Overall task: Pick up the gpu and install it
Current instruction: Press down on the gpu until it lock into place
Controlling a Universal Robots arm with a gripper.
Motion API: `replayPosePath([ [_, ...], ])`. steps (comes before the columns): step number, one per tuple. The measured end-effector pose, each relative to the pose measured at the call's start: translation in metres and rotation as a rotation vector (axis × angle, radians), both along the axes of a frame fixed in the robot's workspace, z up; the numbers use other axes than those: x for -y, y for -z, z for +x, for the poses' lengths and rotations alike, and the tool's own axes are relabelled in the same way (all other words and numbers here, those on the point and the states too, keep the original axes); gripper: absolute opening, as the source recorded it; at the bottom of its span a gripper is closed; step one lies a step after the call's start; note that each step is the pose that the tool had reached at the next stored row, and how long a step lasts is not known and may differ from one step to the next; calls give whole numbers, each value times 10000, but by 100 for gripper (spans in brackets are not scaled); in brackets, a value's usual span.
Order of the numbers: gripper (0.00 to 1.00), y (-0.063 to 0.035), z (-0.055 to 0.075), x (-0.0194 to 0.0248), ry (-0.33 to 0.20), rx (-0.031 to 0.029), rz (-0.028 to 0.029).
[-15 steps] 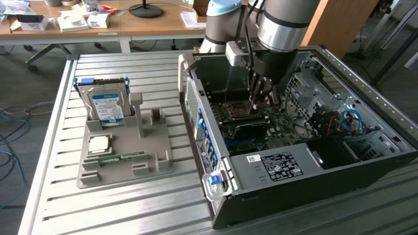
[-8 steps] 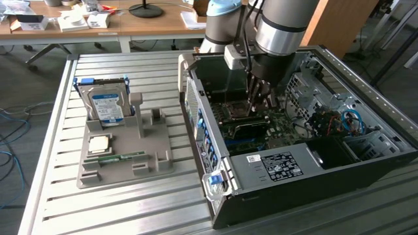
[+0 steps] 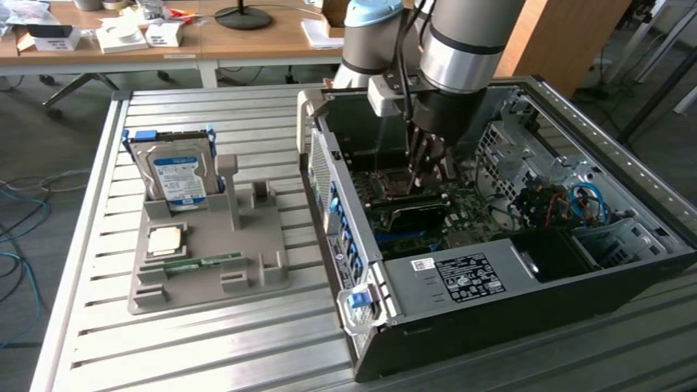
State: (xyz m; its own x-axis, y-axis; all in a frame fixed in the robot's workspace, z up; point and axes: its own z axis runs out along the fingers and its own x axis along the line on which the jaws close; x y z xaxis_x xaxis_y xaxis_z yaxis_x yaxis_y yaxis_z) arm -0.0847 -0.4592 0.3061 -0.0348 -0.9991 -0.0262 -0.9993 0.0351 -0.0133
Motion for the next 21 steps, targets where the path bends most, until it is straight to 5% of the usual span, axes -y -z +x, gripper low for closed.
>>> replayPosePath([
  [11, 11, 22, -27, -50, 1, 8, 31],
  [21, 11, 76, -33, -51, 1, 19, 38],
])
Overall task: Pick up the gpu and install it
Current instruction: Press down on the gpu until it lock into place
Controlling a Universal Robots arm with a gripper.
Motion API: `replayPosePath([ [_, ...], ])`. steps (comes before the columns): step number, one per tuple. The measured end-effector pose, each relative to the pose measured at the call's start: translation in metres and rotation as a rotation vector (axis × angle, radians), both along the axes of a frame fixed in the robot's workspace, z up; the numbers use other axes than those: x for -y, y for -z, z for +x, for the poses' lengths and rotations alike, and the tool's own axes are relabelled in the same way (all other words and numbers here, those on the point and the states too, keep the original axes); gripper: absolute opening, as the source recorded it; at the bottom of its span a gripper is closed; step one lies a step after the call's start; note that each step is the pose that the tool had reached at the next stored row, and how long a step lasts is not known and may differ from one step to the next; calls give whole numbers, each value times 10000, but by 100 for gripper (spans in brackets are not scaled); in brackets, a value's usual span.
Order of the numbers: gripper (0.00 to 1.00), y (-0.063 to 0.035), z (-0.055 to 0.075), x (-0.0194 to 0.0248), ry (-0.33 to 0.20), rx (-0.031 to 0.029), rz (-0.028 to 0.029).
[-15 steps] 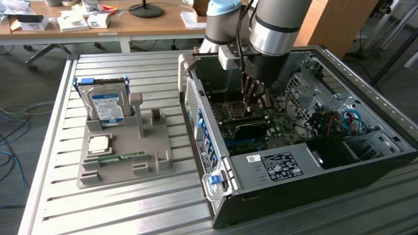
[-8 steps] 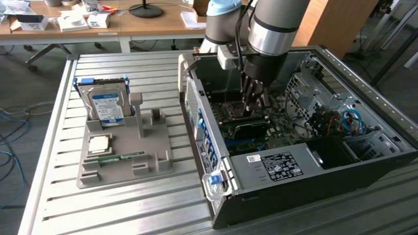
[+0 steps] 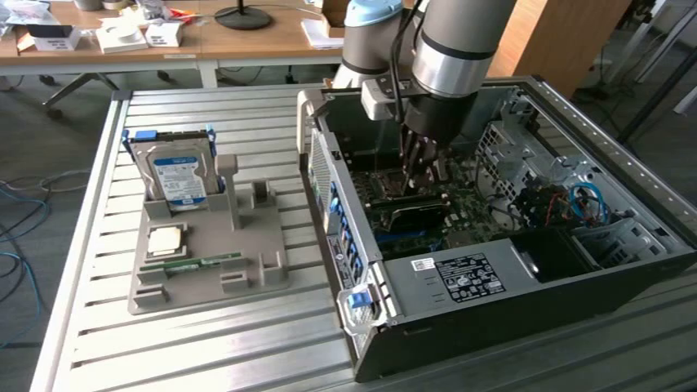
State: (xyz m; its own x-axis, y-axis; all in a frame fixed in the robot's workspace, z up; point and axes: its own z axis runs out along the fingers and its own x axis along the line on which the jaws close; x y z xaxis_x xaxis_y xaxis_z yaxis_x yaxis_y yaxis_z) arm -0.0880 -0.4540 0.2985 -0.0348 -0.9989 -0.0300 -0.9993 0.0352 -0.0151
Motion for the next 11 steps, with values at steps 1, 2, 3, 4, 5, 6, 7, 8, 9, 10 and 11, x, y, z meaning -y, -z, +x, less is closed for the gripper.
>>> replayPosePath([
  [1, 11, 2, 0, 0, 0, 0, 0],
  [2, 11, 12, 0, -1, 1, 3, 1],
  [3, 11, 22, 0, -1, 0, 3, -5],
  [4, 11, 31, -1, 0, 1, 1, -17],
  [5, 11, 40, -1, 0, 1, 2, -29],
  [6, 11, 49, -1, 0, 1, 2, -52],
  [7, 11, 58, -1, 0, 1, 2, -74],
  [8, 11, 67, -1, 0, 0, 1, -95],
  [9, 11, 75, -2, 0, 0, 1, -108],
  [10, 11, 82, -2, 0, 1, 1, -119],
  [11, 11, 85, -2, -1, 0, 0, -125],
])
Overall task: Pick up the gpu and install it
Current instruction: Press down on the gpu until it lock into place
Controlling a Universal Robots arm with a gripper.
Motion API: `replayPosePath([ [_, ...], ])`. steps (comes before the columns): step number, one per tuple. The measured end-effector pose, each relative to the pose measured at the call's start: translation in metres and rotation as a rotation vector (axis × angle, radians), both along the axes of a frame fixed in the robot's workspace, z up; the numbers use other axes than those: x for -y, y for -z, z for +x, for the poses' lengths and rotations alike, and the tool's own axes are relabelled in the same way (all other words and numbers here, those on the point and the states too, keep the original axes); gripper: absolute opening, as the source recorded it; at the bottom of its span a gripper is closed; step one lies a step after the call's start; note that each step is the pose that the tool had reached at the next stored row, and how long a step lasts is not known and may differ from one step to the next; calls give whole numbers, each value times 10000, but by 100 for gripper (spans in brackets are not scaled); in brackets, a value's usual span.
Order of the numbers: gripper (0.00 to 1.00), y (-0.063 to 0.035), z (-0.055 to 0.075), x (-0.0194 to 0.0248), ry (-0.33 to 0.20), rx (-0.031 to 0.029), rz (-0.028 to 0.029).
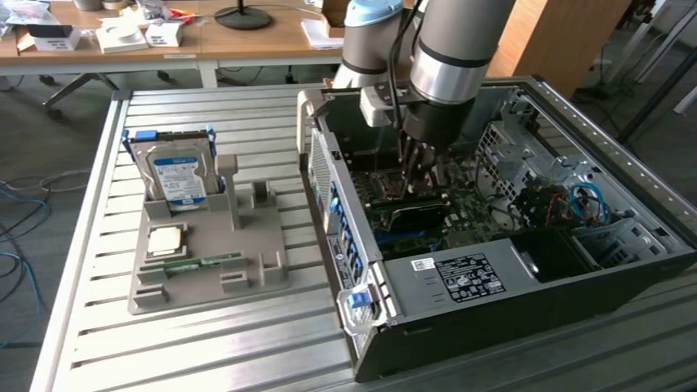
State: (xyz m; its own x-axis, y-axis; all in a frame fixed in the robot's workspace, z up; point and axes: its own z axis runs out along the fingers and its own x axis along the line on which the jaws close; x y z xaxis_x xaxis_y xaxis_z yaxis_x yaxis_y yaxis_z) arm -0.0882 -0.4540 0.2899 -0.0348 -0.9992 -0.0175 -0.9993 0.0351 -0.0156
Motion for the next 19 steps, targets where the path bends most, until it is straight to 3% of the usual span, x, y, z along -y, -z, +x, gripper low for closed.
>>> replayPosePath([
  [4, 11, 25, -2, -6, 2, 1, -3],
  [9, 11, 47, -9, -45, 0, 5, -3],
  [13, 11, 56, -10, -45, 0, 3, -56],
  [19, 11, 90, -10, -45, 1, 9, -67],
])
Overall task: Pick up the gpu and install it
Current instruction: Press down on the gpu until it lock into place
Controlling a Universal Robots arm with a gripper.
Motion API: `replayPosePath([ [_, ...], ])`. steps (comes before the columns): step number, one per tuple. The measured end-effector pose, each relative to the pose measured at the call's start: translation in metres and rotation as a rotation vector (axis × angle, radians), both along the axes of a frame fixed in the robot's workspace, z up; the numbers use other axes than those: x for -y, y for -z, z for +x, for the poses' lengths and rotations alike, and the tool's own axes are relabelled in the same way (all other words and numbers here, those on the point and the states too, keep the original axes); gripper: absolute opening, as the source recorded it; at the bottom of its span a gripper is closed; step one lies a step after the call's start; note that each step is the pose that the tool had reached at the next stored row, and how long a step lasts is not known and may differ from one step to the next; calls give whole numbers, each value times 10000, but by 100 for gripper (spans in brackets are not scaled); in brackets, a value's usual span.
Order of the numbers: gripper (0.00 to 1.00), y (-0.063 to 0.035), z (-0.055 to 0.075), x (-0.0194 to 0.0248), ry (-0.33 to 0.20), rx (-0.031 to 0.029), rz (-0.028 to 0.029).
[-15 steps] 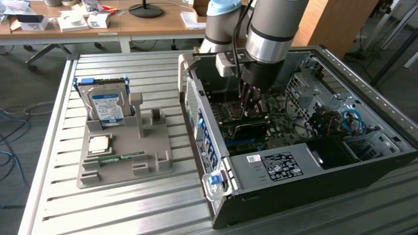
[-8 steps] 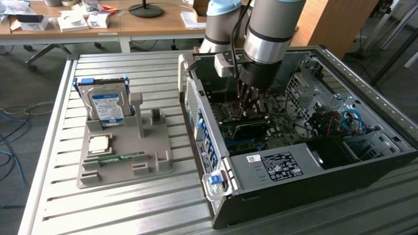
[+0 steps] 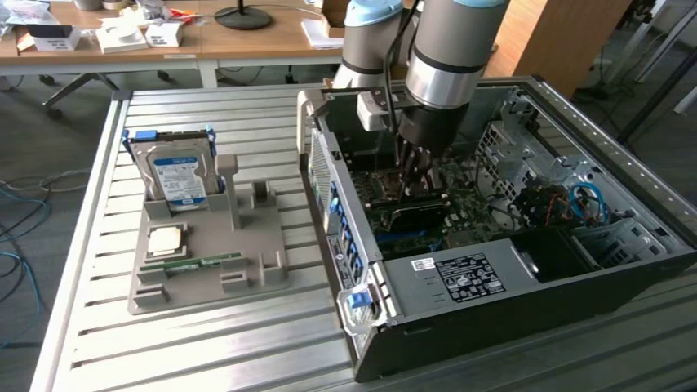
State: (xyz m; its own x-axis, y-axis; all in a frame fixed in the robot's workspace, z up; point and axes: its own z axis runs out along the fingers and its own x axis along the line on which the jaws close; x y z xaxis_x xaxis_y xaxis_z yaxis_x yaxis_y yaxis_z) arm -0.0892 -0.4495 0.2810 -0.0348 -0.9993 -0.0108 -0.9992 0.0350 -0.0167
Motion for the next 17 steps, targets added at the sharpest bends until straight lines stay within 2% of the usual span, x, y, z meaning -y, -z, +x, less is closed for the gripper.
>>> replayPosePath([
  [17, 11, 45, -20, 0, -1, 6, 0],
])
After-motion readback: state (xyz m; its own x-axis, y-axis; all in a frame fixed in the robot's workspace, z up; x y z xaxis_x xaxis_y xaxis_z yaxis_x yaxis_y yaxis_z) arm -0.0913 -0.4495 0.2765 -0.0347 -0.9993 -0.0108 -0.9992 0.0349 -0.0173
